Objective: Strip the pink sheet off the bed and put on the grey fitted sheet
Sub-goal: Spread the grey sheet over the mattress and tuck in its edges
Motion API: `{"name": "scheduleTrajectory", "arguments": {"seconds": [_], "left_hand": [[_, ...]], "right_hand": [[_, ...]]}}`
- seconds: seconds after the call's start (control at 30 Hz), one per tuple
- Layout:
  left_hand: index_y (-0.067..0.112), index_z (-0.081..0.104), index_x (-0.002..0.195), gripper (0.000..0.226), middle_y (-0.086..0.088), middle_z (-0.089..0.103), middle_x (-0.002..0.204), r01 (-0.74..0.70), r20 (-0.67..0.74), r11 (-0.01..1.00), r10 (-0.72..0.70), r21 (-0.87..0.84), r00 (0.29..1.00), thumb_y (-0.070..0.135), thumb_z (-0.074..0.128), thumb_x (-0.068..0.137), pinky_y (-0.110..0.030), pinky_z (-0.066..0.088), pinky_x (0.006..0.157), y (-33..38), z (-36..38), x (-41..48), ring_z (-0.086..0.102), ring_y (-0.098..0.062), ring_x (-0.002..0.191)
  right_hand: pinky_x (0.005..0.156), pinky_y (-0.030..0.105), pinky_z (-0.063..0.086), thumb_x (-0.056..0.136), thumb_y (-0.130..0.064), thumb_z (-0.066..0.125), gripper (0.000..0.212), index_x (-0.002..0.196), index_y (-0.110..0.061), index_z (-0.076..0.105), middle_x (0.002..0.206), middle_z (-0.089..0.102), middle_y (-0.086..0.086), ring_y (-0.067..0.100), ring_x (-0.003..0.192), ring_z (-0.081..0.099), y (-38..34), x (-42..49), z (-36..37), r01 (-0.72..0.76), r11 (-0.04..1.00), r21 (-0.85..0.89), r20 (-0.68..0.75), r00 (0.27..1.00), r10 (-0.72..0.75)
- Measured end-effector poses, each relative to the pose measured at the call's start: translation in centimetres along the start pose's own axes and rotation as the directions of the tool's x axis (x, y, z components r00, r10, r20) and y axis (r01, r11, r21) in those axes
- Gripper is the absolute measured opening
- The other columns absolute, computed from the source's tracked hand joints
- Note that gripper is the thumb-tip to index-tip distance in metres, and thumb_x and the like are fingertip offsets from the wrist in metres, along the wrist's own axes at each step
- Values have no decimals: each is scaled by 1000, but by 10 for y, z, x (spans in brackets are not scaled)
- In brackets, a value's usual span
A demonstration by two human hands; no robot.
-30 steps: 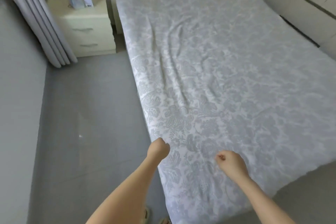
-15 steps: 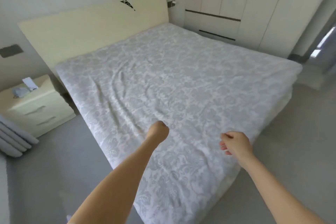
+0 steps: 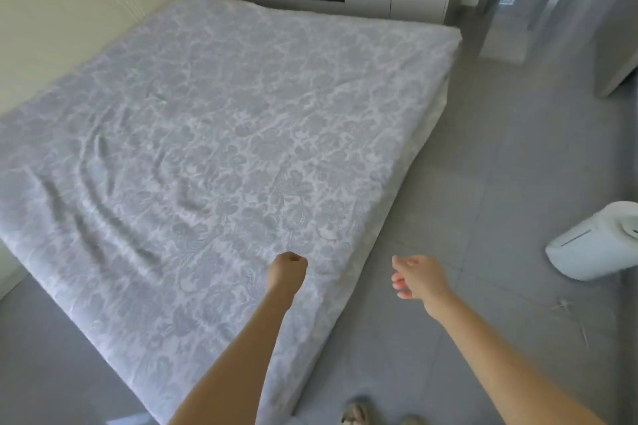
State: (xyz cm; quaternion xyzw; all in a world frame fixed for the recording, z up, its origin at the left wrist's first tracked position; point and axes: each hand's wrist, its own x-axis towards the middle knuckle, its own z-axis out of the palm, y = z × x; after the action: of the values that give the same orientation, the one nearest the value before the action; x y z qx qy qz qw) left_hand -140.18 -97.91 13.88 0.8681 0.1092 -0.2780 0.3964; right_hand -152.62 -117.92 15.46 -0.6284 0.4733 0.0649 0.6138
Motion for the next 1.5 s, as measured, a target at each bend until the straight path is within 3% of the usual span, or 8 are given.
{"name": "scheduleTrajectory", "arguments": {"seconds": [0.3, 0.57, 0.7, 0.9, 1.03, 1.13, 1.33, 1.5], "left_hand": [[12, 54, 77, 13, -8, 54, 75, 210, 7, 967, -213, 146, 977, 18, 51, 87, -32, 40, 62, -81, 61, 99, 46, -21, 67], [29, 21, 147, 60, 2, 42, 56, 146, 37, 953, -162, 264, 986, 18, 47, 94, -28, 34, 49, -110, 85, 170, 38, -13, 50], [32, 11, 150, 68, 4, 40, 55, 91, 60, 895, -130, 437, 990, 15, 45, 93, -25, 32, 47, -120, 96, 188, 36, -10, 47], [31, 12, 151, 70, 0, 43, 60, 175, 62, 896, -219, 409, 974, 10, 44, 92, -29, 35, 51, -106, 99, 184, 35, -12, 49], [28, 16, 149, 59, -3, 56, 78, 111, 26, 809, -154, 577, 988, 19, 42, 97, -24, 45, 57, -84, 91, 180, 53, -15, 68], [30, 12, 150, 61, -14, 42, 131, 57, 61, 690, -145, 721, 988, 26, 42, 98, -35, 44, 92, -81, 85, 187, 42, -29, 119], [39, 5, 149, 64, -18, 34, 135, -11, 159, 672, -160, 740, 974, 31, 41, 97, -36, 43, 94, -80, 75, 201, 40, -33, 118], [36, 8, 150, 61, -14, 15, 151, -71, 135, 649, -49, 757, 990, 34, 40, 98, -37, 34, 106, -72, 80, 219, 30, -34, 132]], "right_hand": [[61, 30, 47, 98, -23, 49, 40, 122, 8, 53, 82, 53, 12, 22, 73, 49, 76, 115, 79, -228, 967, -111, 238, 939, 249], [101, 44, 41, 88, -45, 61, 82, 151, -19, 15, 154, 26, 5, 28, 133, 38, 133, 215, 143, -438, 899, 1, 346, 844, 410], [85, 37, 49, 85, -44, 66, 72, 141, -10, 37, 124, 54, 8, 22, 103, 57, 146, 252, 171, -455, 889, 60, 411, 823, 393], [60, 38, 50, 90, -28, 61, 44, 54, -3, 57, 49, 62, 6, 27, 50, 58, 149, 263, 170, -13, 942, -334, 289, 950, 115], [56, 34, 40, 94, -32, 53, 44, 58, -6, 50, 61, 62, 12, 29, 59, 57, 145, 258, 146, 257, 714, -652, 319, 946, -50], [57, 32, 43, 94, -34, 54, 46, 59, -4, 54, 60, 63, 15, 30, 60, 59, 155, 250, 136, 162, 737, -656, 247, 969, 7], [53, 31, 46, 88, -39, 63, 42, 74, 0, 65, 60, 63, 12, 22, 51, 55, 128, 257, 128, -123, 868, -481, 263, 925, 276], [75, 27, 38, 75, -57, 68, 74, 130, -11, 49, 113, 55, 5, 22, 104, 55, 102, 266, 133, -182, 839, -513, 386, 824, 414]]}}
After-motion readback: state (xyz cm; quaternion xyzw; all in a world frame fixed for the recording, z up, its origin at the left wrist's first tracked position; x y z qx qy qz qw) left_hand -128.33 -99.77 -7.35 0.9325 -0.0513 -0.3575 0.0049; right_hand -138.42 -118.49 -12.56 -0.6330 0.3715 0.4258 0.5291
